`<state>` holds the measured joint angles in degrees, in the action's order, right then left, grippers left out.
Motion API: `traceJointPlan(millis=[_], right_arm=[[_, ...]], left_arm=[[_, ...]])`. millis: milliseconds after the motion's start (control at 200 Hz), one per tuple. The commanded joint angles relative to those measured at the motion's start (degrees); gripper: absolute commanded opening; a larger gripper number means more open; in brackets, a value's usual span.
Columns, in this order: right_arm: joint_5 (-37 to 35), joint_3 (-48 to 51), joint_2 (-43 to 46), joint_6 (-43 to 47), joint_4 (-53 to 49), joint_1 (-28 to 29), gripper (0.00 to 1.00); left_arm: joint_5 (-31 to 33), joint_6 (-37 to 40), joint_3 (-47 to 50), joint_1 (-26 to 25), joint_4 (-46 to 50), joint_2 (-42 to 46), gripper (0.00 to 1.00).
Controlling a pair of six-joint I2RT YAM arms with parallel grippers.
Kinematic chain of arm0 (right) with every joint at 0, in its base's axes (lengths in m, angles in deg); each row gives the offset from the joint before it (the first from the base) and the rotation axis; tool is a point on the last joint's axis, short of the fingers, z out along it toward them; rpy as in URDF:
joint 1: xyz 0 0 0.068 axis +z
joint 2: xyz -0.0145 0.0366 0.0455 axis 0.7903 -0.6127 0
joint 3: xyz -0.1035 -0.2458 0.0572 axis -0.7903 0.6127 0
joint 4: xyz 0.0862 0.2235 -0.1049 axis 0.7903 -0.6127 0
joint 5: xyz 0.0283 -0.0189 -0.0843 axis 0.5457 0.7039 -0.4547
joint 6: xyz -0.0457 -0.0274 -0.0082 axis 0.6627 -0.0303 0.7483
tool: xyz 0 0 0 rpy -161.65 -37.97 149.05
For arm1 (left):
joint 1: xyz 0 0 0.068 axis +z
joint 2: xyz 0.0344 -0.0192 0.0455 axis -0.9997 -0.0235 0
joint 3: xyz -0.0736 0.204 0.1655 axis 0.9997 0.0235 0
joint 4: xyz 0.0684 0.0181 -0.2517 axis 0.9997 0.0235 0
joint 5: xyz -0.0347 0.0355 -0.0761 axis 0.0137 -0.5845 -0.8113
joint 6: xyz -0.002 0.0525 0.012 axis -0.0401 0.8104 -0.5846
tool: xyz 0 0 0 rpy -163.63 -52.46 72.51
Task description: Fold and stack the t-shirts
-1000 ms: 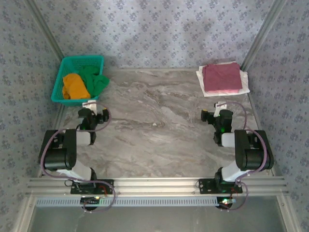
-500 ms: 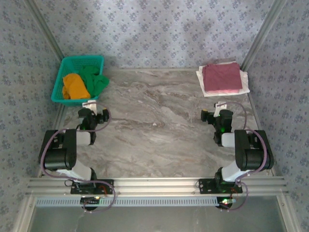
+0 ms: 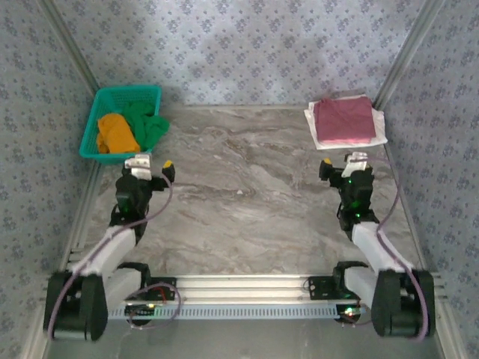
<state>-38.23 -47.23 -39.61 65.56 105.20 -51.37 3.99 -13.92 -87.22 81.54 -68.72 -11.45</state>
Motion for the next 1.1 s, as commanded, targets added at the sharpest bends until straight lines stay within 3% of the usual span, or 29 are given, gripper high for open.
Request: traceJointPlan(millis=[0, 120, 235, 325, 445, 570, 839, 1094], right_arm=[[-1.79, -0.08, 4.49, 0.63, -7.56, 0.58, 1.0], [-0.73, 1.71, -0.03, 2.35, 0.35, 0.74, 1.0], [-2.87, 3.9, -9.99, 0.85, 7.98, 0.68, 1.0], [-2.68, 2.19, -12.21, -0.38, 9.13, 0.82, 1.0], [-2.05, -6.77, -11.12, -2.44, -2.01, 1.21, 1.0], [0.84, -16.46, -14.33, -1.77, -7.76, 3.47, 1.0], [0.58, -41.71, -32.33, -1.04, -25.63, 9.9, 1.0], [-0.79, -46.44, -35.04, -0.73, -27.64, 15.49, 1.0]], left_arm=[[4.52, 0.03, -1.24, -0.1, 7.14, 5.74, 0.98], [2.93, 3.05, -1.68, -0.14, 4.06, 2.24, 0.98], [7.96, 2.75, 2.08, -0.21, -6.78, -9.01, 0.98], [11.35, 0.38, -0.27, -0.02, -7.11, -10.01, 0.98], [12.56, 3.28, -12.91, 1.38, 4.28, -10.4, 0.98], [4.84, -2.6, -28.56, 7.84, 17.49, -17.05, 0.98], [4.06, -2.21, -65.74, 10.1, 45.07, -49.33, 0.98], [3.61, -3.41, -103.64, 12.29, 66.31, -76.3, 0.98]])
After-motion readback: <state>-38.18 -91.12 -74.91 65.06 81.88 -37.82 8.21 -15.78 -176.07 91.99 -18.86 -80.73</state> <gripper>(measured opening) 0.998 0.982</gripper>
